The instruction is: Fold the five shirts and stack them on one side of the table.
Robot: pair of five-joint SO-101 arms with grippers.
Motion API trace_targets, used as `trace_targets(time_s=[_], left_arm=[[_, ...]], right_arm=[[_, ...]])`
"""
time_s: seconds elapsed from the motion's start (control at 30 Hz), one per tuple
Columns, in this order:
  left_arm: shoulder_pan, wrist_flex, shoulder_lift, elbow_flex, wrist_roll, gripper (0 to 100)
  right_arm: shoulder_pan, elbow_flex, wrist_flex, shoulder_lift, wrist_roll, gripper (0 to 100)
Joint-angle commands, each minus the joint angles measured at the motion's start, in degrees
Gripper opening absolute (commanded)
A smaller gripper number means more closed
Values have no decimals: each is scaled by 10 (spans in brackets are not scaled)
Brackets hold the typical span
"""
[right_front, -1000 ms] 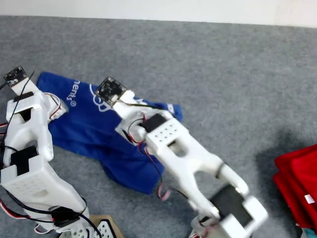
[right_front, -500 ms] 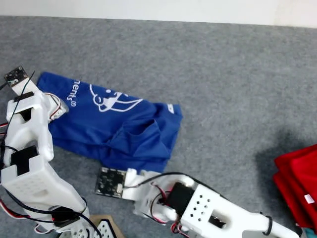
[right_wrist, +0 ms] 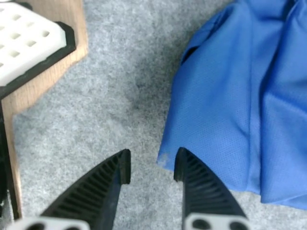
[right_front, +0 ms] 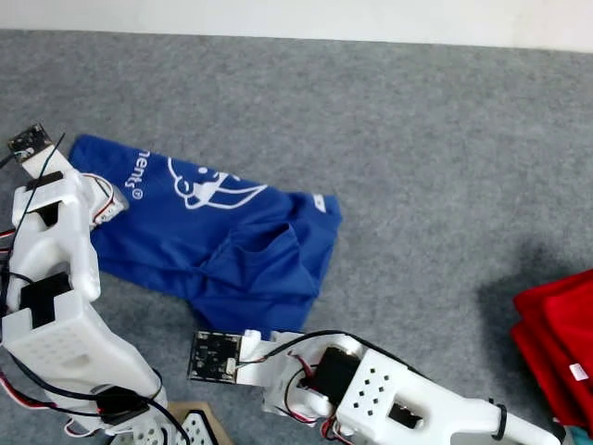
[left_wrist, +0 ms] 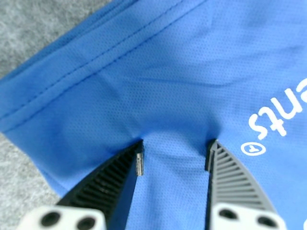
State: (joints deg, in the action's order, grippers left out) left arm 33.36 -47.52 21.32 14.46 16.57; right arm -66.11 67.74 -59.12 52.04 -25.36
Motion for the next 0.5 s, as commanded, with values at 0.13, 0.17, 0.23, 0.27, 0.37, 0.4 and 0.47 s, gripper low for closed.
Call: trace_targets(time_s=[0.13, 0.17, 0.23, 0.27, 0.37, 0.4, 0.47], left_arm=[[22, 2, -4, 3, 4, 220], [22, 2, -4, 3, 4, 220], [22, 2, -4, 3, 4, 220], [22, 2, -4, 3, 4, 220], [22, 2, -3, 3, 4, 220], [22, 2, -3, 3, 4, 220], [22, 2, -3, 3, 5, 220]], right_arm=[[23, 42, 91, 7, -8, 156], [35, 55, 115, 7, -9, 156], [51, 73, 137, 7, -9, 156], [55, 75, 137, 7, -9, 156], [55, 76, 139, 7, -11, 156], [58, 77, 145, 7, -11, 154], [70, 80, 166, 7, -12, 150]])
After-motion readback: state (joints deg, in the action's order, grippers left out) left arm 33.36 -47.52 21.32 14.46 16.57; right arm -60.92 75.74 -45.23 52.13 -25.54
